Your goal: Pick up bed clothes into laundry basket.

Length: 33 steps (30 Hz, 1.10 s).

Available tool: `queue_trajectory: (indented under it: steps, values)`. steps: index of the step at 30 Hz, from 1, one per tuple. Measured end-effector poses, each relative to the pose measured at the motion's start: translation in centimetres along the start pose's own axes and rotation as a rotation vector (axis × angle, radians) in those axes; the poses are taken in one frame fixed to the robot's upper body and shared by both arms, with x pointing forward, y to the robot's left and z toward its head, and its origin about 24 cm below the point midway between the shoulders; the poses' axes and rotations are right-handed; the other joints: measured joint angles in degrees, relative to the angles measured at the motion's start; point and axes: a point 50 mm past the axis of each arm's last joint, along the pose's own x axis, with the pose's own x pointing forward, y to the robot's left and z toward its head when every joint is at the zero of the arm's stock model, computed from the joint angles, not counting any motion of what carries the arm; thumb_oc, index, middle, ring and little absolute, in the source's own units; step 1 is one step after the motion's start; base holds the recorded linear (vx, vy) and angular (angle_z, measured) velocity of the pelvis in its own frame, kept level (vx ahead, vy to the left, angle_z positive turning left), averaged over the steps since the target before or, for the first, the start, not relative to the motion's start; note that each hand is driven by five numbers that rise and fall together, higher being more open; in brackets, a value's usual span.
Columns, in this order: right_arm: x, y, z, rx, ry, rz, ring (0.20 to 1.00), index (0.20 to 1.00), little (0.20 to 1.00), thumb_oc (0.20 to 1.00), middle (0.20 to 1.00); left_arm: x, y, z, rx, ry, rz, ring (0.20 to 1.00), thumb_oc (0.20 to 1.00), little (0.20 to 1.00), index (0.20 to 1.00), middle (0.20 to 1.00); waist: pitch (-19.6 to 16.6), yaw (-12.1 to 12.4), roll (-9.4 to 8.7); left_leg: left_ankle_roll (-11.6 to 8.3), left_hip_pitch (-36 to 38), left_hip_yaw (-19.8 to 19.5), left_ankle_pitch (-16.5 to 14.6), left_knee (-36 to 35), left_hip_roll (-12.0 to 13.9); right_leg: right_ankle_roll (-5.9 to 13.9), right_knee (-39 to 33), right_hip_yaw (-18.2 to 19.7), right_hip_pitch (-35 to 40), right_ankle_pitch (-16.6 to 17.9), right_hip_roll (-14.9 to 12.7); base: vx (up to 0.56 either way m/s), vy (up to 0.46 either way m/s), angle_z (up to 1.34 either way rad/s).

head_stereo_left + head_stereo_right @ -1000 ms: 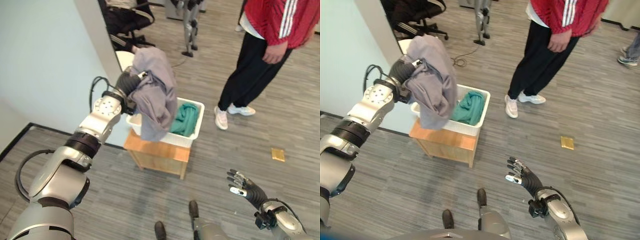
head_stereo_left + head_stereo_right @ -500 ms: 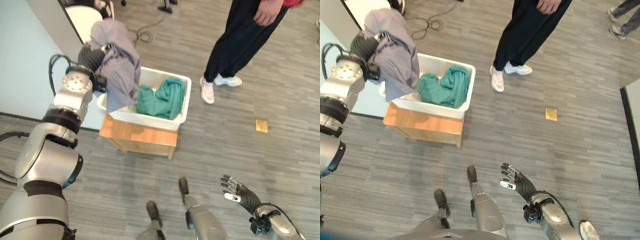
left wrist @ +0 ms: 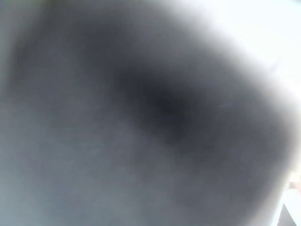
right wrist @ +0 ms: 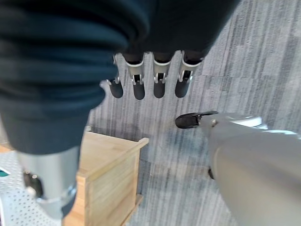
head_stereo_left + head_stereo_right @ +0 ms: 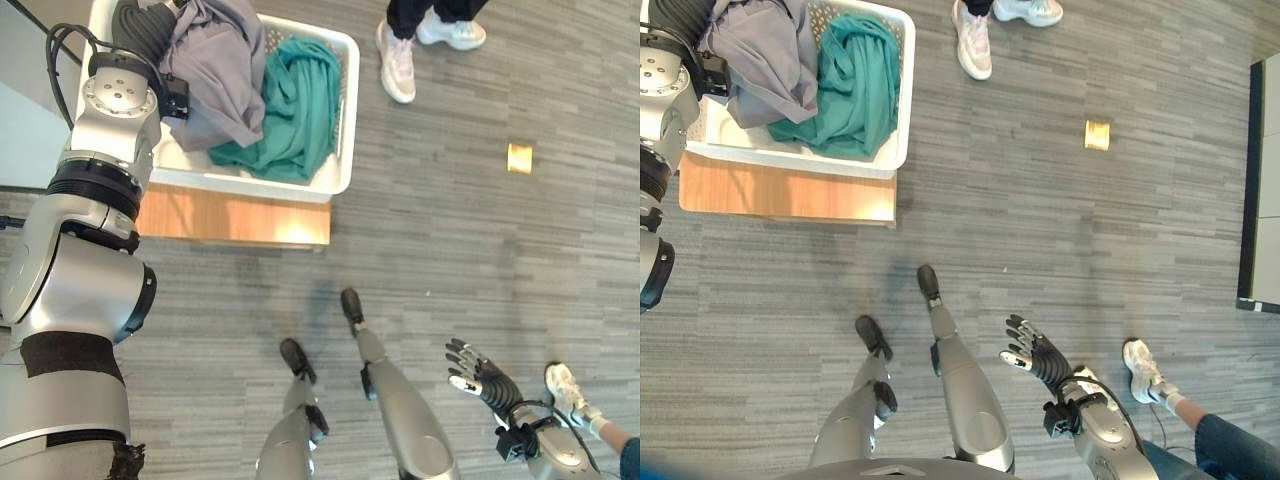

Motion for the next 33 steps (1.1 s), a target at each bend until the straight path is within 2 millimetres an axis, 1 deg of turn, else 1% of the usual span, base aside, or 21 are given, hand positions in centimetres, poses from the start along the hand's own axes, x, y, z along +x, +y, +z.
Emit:
queue_trajectory:
  steps: [1,3,4,6,9,12,15,18,19,20,21,22,23,24,25,27,28,29,30,31,33]
  values:
    - [0.0,0.0,0.0,-0.001,0.002,-0.001,1.0,1.0,1.0,1.0,1.0,-0.1,0.0,-0.5,0.021,0.015,0.002,1.0,1.0,1.0,1.0,1.0,0.1,0.0,0.04,0.0,0.0,0.0,0.0,0.0,0.0,0.0,0.0,0.0,0.0,0.0,0.0,-0.02,0.005,-0.03]
    - [-0.1,0.0,-0.1,-0.007,0.005,-0.002,1.0,1.0,1.0,1.0,1.0,-0.6,-0.1,-2.8,0.108,0.092,-0.009,1.0,1.0,1.0,1.0,1.0,0.1,0.0,0.07,-0.07,0.0,0.2,0.0,0.1,0.1,0.0,0.0,0.0,0.0,0.0,0.1,0.0,0.0,0.0]
    - [-0.1,0.0,-0.1,-0.007,0.005,-0.002,1.0,1.0,1.0,1.0,1.0,-0.6,-0.2,-3.0,0.125,0.102,-0.014,1.0,1.0,1.0,1.0,1.0,0.1,0.1,0.07,-0.07,0.0,0.2,0.0,0.1,0.1,0.0,0.0,0.0,0.0,0.0,0.1,-0.03,-0.012,0.02]
    - [-0.1,-0.1,-0.2,-0.008,0.012,-0.002,1.0,1.0,1.0,1.0,1.0,-0.8,-0.8,-3.4,0.257,0.101,-0.055,1.0,1.0,1.0,1.0,1.0,0.2,0.7,0.1,-0.05,0.2,0.2,0.0,0.3,0.1,-0.02,0.0,0.0,0.2,0.0,0.0,0.0,0.0,0.0]
    - [-0.1,-0.1,-0.3,-0.011,0.016,0.006,1.0,1.0,1.0,1.0,1.0,-0.7,-1.3,-2.8,0.3,0.068,-0.08,1.0,1.0,1.0,1.0,1.0,0.3,2.0,0.33,-0.08,1.7,0.2,0.1,0.4,0.1,-0.05,0.0,-0.2,1.8,0.0,0.0,0.01,-0.034,0.0]
    - [-0.3,-0.5,-0.5,-0.035,0.041,0.01,1.0,1.0,1.0,1.0,1.0,-0.7,-2.3,-2.2,0.361,0.023,-0.124,1.0,1.0,1.0,1.0,1.0,0.8,3.2,1.27,-0.14,4.8,-0.5,0.1,0.2,0.2,-0.23,0.0,-0.7,5.1,-0.2,-0.1,0.03,-0.01,0.09]
    - [-0.2,-0.9,-0.9,-0.062,0.07,0.005,1.0,1.0,1.0,1.0,1.0,-0.8,-3.4,-1.5,0.413,-0.025,-0.167,1.0,1.0,1.0,1.0,1.0,0.8,3.2,1.71,-0.15,7.6,-1.5,0.2,0.0,-0.5,-1.78,0.0,-1.8,8.4,-2.8,-1.0,0.04,-0.007,0.24]
    - [0.2,-1.3,-0.8,-0.098,0.076,-0.003,1.0,1.0,1.0,1.0,1.0,-1.1,-4.7,0.1,0.426,-0.117,-0.21,1.0,1.0,1.0,1.0,1.0,0.3,4.7,3.85,-0.48,10.0,-2.9,0.0,0.0,-0.4,-1.71,0.0,-3.1,11.3,-4.0,-1.2,0.09,-0.018,0.19]
    - [0.3,-1.5,-0.9,-0.104,0.084,-0.007,1.0,1.0,1.0,1.0,1.0,-1.4,-5.4,0.4,0.415,-0.147,-0.231,1.0,1.0,1.0,1.0,1.0,0.2,4.6,4.18,-0.56,10.7,-3.1,0.0,0.0,-0.4,-1.86,0.0,-3.3,12.2,-4.1,-1.2,0.09,-0.014,0.23]
    - [0.4,-1.7,-0.8,-0.121,0.082,-0.011,1.0,1.0,1.0,1.0,1.0,-1.8,-6.3,0.7,0.394,-0.19,-0.263,1.0,1.0,1.0,1.0,1.0,-0.2,5.6,5.32,-0.55,11.8,-3.8,0.0,-0.1,-0.2,-2.02,0.0,-3.8,13.6,-4.0,-1.2,0.08,-0.017,0.15]
    - [0.7,-1.7,-0.4,-0.135,0.072,-0.011,1.0,1.0,1.0,1.0,1.0,-2.2,-6.4,0.6,0.335,-0.202,-0.263,1.0,1.0,1.0,1.0,1.0,-0.3,5.9,5.73,-0.73,12.9,-4.0,-0.2,-0.1,-0.1,-1.98,0.0,-4.1,14.6,-4.2,-1.1,0.1,-0.023,0.08]
    - [1.2,-1.9,0.3,-0.152,0.046,-0.018,1.0,1.0,1.0,1.0,1.0,-3.6,-6.8,-0.2,0.152,-0.227,-0.265,1.0,1.0,1.0,1.0,1.0,-0.7,5.7,6.4,-1.27,15.2,-4.1,-0.6,-0.1,0.1,-2.2,0.0,-4.2,17.1,-4.6,-0.7,0.08,-0.021,0.16]
    - [1.3,-2.2,1.0,-0.165,0.017,-0.042,1.0,1.0,1.0,1.0,1.0,-5.2,-8.0,-1.0,0.039,-0.241,-0.308,1.0,1.0,1.0,1.0,1.0,-1.4,6.1,7.54,-1.51,17.1,-5.2,-0.8,-0.5,0.5,-2.25,0.0,-5.3,19.4,-5.5,-0.7,0.12,-0.022,0.24]
    - [1.2,-2.5,1.3,-0.186,0.009,-0.058,1.0,1.0,1.0,1.0,1.0,-6.5,-8.5,-1.7,-0.054,-0.244,-0.326,1.0,1.0,1.0,1.0,1.0,-1.8,5.9,8.07,-1.71,18.3,-5.8,-1.0,-0.5,0.5,-2.29,0.0,-5.6,20.7,-5.9,-0.6,0.08,-0.016,0.33]
    - [1.1,-3.0,1.5,-0.2,0.002,-0.086,1.0,1.0,1.0,1.0,1.0,-8.3,-9.7,-3.3,-0.123,-0.225,-0.378,1.0,1.0,1.0,1.0,1.0,-3.1,6.7,8.83,-1.59,19.5,-6.1,-1.0,-0.5,0.8,-2.34,0.0,-6.0,22.2,-6.4,-0.4,0.08,-0.016,0.19]
    - [1.0,-3.5,2.2,-0.229,-0.021,-0.122,1.0,1.0,1.0,1.0,1.0,-10.8,-9.9,-5.8,-0.271,-0.156,-0.381,1.0,1.0,1.0,1.0,1.0,-4.8,7.7,9.3,-1.62,20.2,-6.2,-1.2,-0.5,1.0,-2.06,0.0,-6.4,22.9,-6.8,-0.3,0.08,-0.018,-0.01]
    - [1.3,-3.8,3.0,-0.255,-0.05,-0.149,1.0,1.0,1.0,1.0,1.0,-14.1,-9.0,-8.1,-0.414,-0.093,-0.338,1.0,1.0,1.0,1.0,1.0,-4.9,7.9,9.38,-1.61,22.0,-5.9,-1.7,-0.5,1.2,-1.9,0.0,-5.9,24.4,-7.1,0.1,0.11,0.001,-0.15]
    - [0.9,-4.3,3.0,-0.241,-0.065,-0.201,1.0,1.0,1.0,1.0,1.0,-17.3,-9.2,-10.6,-0.466,-0.006,-0.335,1.0,1.0,1.0,1.0,1.0,-5.6,8.0,9.22,-1.6,23.6,-5.8,-2.0,-0.5,1.5,-2.35,0.0,-5.5,26.0,-7.3,0.4,0.09,0.011,-0.05]
    - [0.8,-4.5,3.0,-0.232,-0.068,-0.232,1.0,1.0,1.0,1.0,1.0,-19.6,-9.4,-12.7,-0.467,0.089,-0.352,1.0,1.0,1.0,1.0,1.0,-7.0,9.1,9.0,-1.65,23.7,-6.1,-2.3,-0.5,1.6,-2.24,0.0,-6.3,26.3,-8.3,0.4,0.11,0.004,-0.02]
    - [1.0,-4.3,2.9,-0.214,-0.076,-0.248,1.0,1.0,1.0,1.0,1.0,-23.1,-9.1,-15.1,-0.498,0.205,-0.33,1.0,1.0,1.0,1.0,1.0,-9.0,9.2,8.3,-1.74,24.2,-5.8,-2.5,-0.5,1.9,-2.27,0.0,-5.9,26.4,-8.4,0.8,0.05,-0.003,0.01]
    - [0.9,-4.3,2.7,-0.198,-0.084,-0.271,1.0,1.0,1.0,1.0,1.0,-27.0,-8.5,-17.9,-0.513,0.371,-0.291,1.0,1.0,1.0,1.0,1.0,-10.5,10.6,7.27,-1.78,25.3,-6.1,-2.6,-0.5,2.1,-2.4,0.0,-6.0,27.7,-8.7,1.0,0.05,-0.006,0.08]
